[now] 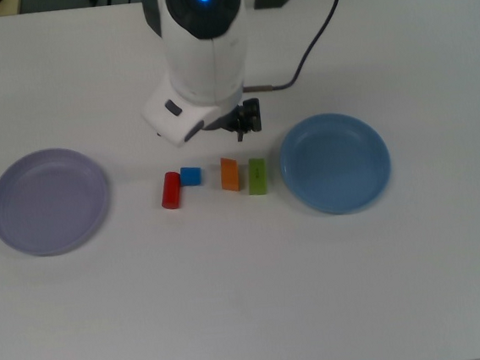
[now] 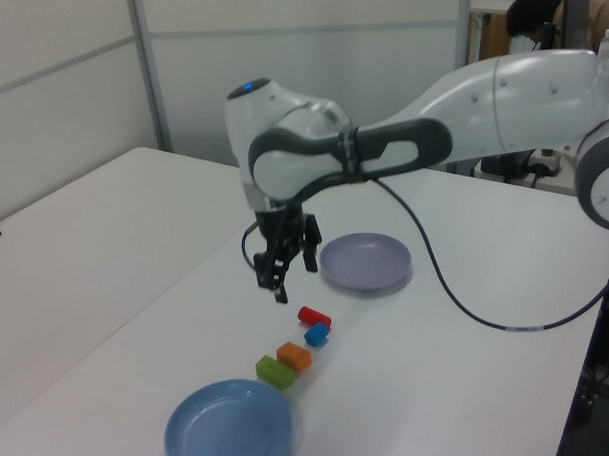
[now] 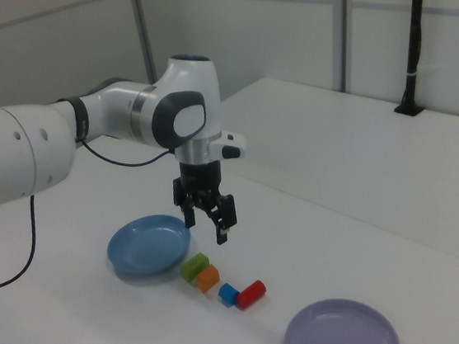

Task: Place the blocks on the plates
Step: 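Lower the gripper toward the orange and green blocks, then close the gripper around the orange and green blocks together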

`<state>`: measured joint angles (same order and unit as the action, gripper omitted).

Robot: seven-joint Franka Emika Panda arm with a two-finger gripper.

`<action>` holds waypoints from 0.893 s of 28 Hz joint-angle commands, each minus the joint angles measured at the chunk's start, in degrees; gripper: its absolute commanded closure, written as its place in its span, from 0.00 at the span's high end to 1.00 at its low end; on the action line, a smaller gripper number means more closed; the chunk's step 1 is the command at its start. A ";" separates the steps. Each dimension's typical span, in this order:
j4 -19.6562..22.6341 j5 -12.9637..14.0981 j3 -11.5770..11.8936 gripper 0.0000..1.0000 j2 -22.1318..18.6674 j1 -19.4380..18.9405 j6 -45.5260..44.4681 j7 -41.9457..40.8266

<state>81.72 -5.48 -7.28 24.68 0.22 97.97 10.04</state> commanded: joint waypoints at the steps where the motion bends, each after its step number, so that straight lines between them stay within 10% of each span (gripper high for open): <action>1: 0.98 -2.95 0.33 1.00 2.03 -1.80 2.75 5.69; 25: 4.32 -9.37 0.42 0.94 7.40 -5.85 12.07 13.52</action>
<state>85.59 -13.08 -7.28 31.87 -5.22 108.75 22.08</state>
